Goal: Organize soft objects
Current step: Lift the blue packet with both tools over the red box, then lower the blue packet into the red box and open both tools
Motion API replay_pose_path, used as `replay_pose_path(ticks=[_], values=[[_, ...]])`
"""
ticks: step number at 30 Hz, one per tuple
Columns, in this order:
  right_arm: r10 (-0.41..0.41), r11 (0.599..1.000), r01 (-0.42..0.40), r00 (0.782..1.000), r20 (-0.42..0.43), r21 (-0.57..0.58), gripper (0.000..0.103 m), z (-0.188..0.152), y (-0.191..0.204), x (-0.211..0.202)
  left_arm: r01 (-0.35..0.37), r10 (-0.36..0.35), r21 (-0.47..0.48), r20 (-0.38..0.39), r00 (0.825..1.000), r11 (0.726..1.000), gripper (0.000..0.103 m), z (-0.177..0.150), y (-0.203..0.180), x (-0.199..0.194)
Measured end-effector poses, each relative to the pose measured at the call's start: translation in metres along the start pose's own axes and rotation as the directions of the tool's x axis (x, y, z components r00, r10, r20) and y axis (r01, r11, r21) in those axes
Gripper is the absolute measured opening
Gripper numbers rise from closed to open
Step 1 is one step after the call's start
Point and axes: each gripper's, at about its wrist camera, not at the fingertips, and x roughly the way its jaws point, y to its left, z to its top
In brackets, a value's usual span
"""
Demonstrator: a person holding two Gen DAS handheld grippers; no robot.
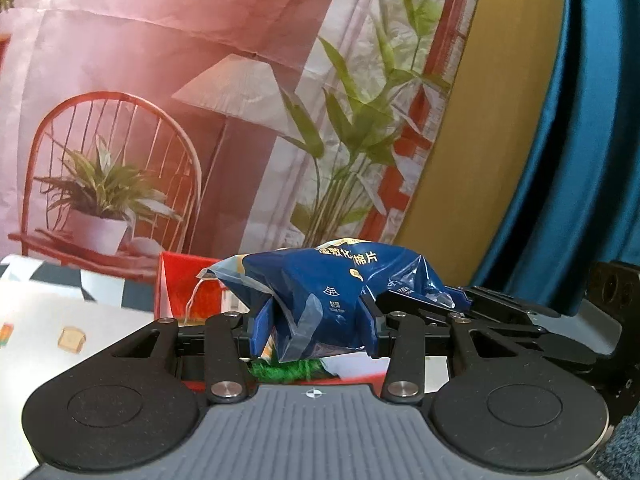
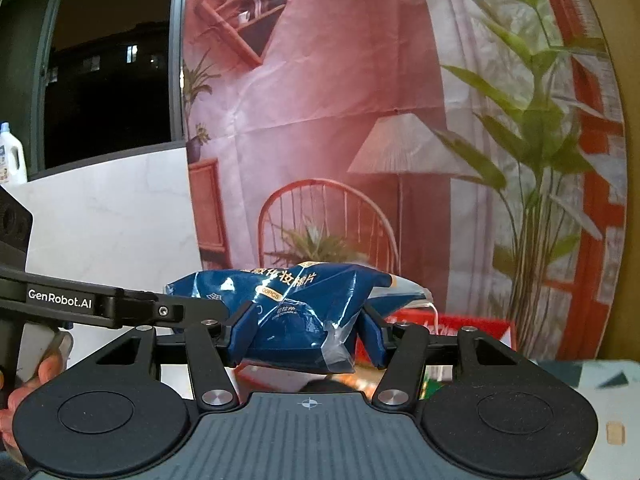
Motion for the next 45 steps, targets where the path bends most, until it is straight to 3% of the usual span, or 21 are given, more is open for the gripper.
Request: replay_pose_path(ticks=[4,11,18,25,30,35,45], values=[[0.003,1.0,-0.002,1.0,-0.031,0.018,0.053,0.005,-0.023,0.035,-0.014,0.014,0.006,-0.027,1.0,1.0,0.046,0.012,0.015,0.036],[-0.021,0.999,0.025,0.993,-0.115,0.037,0.053,-0.005,-0.057,0.103,-0.068,0.061,-0.046,-0.139,0.988,0.997,0.046,0.015,0.051,0.101],[-0.004,0.989,0.046,0.96,-0.279,0.142,0.053,-0.039,-0.082,0.152,-0.117,0.097,-0.048,-0.306,0.947,0.992,0.046,-0.009,0.073,0.143],[0.008,0.972,0.083,0.925,-0.381,0.222,0.054,-0.069,-0.091,0.153,-0.105,0.095,-0.006,-0.377,0.921,0.994,0.048,-0.024,0.072,0.151],[-0.008,0.957,0.122,0.918,-0.396,0.262,0.06,-0.073,-0.094,0.142,-0.122,0.131,0.049,-0.375,0.918,0.991,0.05,-0.023,0.064,0.143],[-0.036,0.956,0.144,0.922,-0.385,0.256,0.065,-0.07,-0.091,0.122,-0.129,0.153,0.093,-0.333,0.93,0.987,0.057,-0.018,0.053,0.122],[-0.112,0.961,0.17,0.961,-0.253,0.22,0.065,-0.065,-0.07,0.06,-0.166,0.181,0.085,-0.226,0.957,0.983,0.059,-0.024,0.042,0.059]])
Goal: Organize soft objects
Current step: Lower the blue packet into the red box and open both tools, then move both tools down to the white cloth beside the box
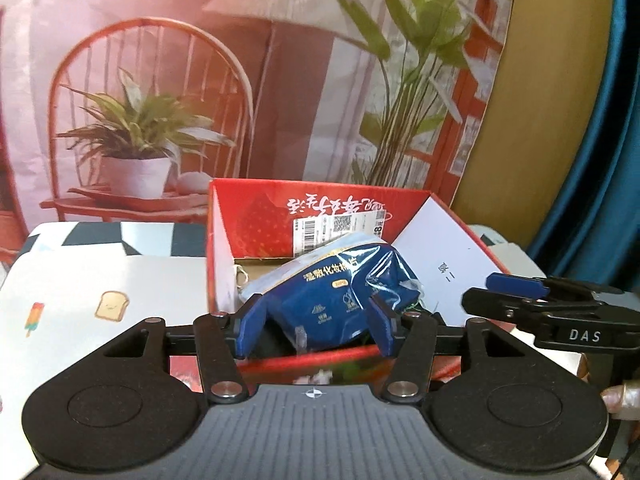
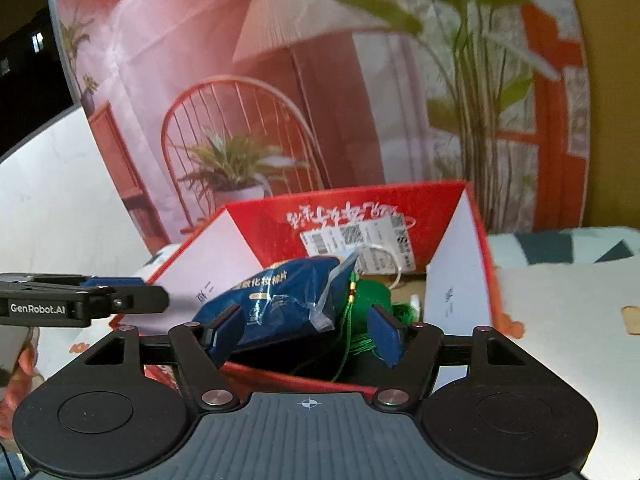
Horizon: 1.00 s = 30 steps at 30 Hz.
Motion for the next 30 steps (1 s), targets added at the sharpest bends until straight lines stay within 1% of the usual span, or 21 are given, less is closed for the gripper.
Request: replay_pose_path(ticks=[5,9,12,16,19,23,26,30], values=[[-0.018,0.998,0.022,0.997,0.08,-0.052,0.065,-0.023,0.012,-0.035,-0.016,0.017,-0.026,0.044,0.999,1.0,0.062,-0.026,0.001,-0.028],[-0.029,0.997,0.036,0.994,0.102,-0.067,0.065,-0.05,0.018,-0.054,-0.026,0.028,-0.063,0.042,0.999,0.998,0.062,-0.053,0.004,-0.039],[-0.049,0.996,0.055,0.995,0.091,-0.065,0.065,-0.073,0.02,-0.063,-0.032,0.033,-0.086,0.01,0.999,0.996,0.062,-0.072,0.007,-0.037],[-0.094,0.993,0.097,0.994,0.047,-0.071,0.064,-0.103,0.016,-0.069,-0.039,0.034,-0.113,-0.046,0.998,0.993,0.062,-0.094,0.008,-0.026],[-0.127,0.991,0.128,0.991,0.026,-0.029,0.064,-0.12,0.007,-0.075,-0.048,0.038,-0.124,-0.074,0.996,0.991,0.062,-0.107,0.006,-0.02],[-0.174,0.984,0.174,0.985,-0.004,0.035,0.064,-0.139,-0.006,-0.08,-0.079,0.072,-0.098,-0.069,0.995,0.992,0.062,-0.118,-0.002,-0.019],[-0.195,0.977,0.197,0.98,-0.032,0.085,0.064,-0.151,-0.015,-0.077,-0.09,0.084,-0.09,-0.067,0.994,0.992,0.062,-0.123,-0.004,-0.02],[-0.207,0.969,0.21,0.978,-0.031,0.13,0.064,-0.155,-0.025,-0.073,-0.094,0.089,-0.095,-0.057,0.994,0.991,0.062,-0.125,-0.004,-0.025]])
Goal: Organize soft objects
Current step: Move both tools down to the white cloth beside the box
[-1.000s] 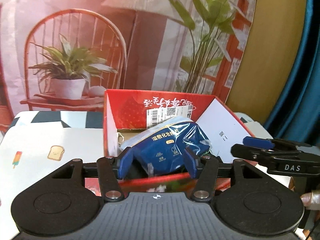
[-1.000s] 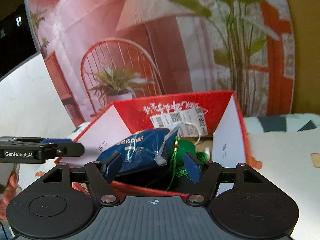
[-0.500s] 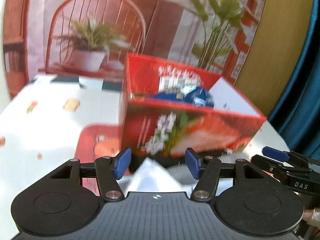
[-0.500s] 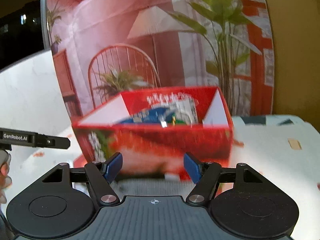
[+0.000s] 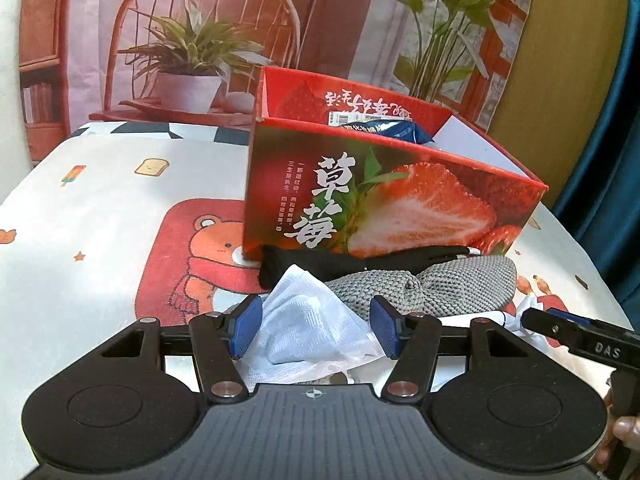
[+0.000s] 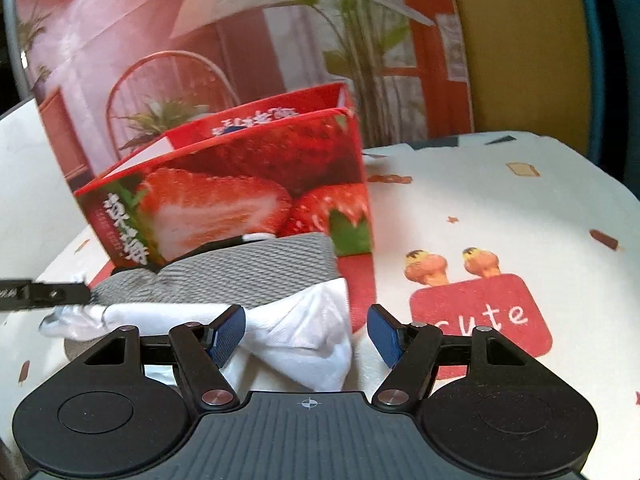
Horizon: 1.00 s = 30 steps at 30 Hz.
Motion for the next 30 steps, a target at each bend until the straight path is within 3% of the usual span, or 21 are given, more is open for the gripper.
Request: replay_pose_path(ticks=[6,10,20,25,30], values=[[0.017,1.0,-0.016,1.0,-0.013,0.014,0.064,0.003,-0.002,0.014,0.028,-0.028,-0.02,0.015,1.0,0.999,0.061,-0.005,0.001,-0.011],[0.025,1.0,-0.026,0.999,-0.02,-0.015,0.061,-0.004,0.003,0.017,0.07,-0.07,-0.014,-0.014,0.997,0.997,0.052,-0.012,-0.004,-0.01],[0.043,0.997,-0.044,0.999,-0.012,-0.056,0.061,-0.009,0.006,0.017,0.055,-0.057,-0.054,-0.037,0.998,0.997,0.052,-0.021,-0.002,-0.001],[0.054,0.995,-0.055,0.998,-0.015,-0.081,0.059,-0.01,0.009,0.018,0.054,-0.064,-0.13,-0.069,0.996,0.99,0.052,-0.028,0.01,0.006],[0.066,0.994,-0.067,0.998,-0.022,-0.088,0.058,-0.011,0.01,0.018,0.054,-0.064,-0.145,-0.068,0.996,0.988,0.046,-0.031,0.013,0.009]])
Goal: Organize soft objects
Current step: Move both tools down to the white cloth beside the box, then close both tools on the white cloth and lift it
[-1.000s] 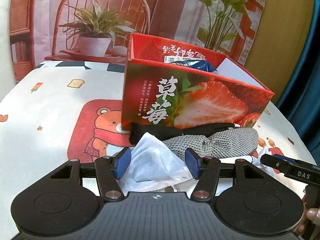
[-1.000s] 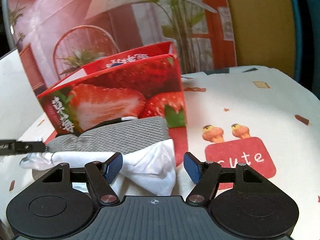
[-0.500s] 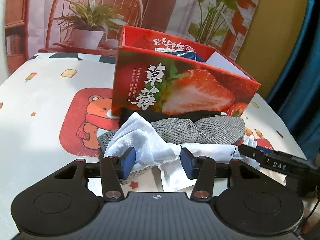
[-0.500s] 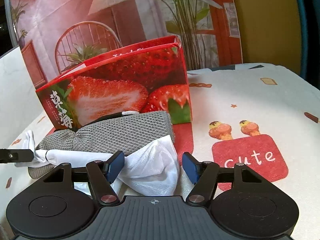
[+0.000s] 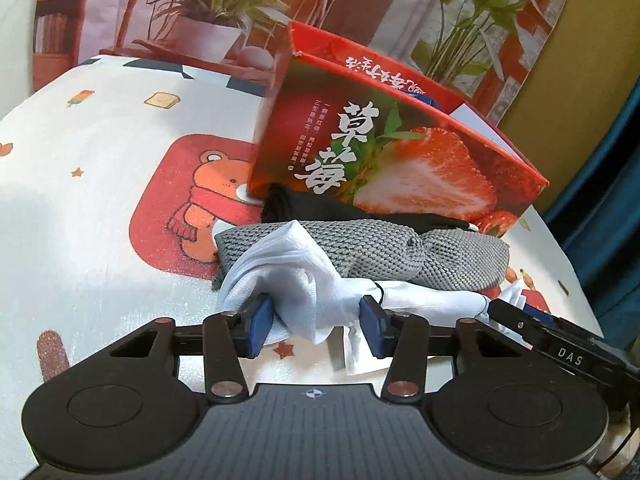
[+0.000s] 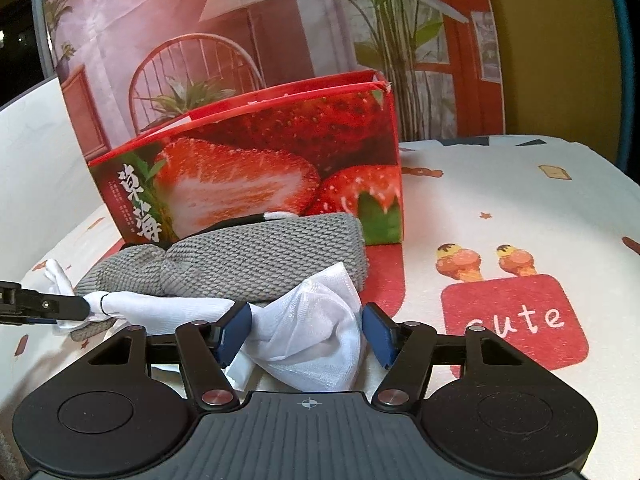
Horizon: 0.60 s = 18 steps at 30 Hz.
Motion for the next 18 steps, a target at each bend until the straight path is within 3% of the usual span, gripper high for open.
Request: replay_pose_path(ticks=[8,18], values=[[0.01,1.0,-0.01,1.0,0.0,-0.001,0.055,-0.0012,0.0005,-0.0009,-0.013,0.013,0.029,0.001,1.0,1.0,0.036,-0.0031,-0.0005,0.0028],[0.037,0.999,-0.037,0.999,-0.002,-0.011,0.04,-0.0015,0.002,-0.0019,-0.008,0.008,0.045,0.017,1.0,0.999,0.02,-0.0024,-0.0028,-0.0023]])
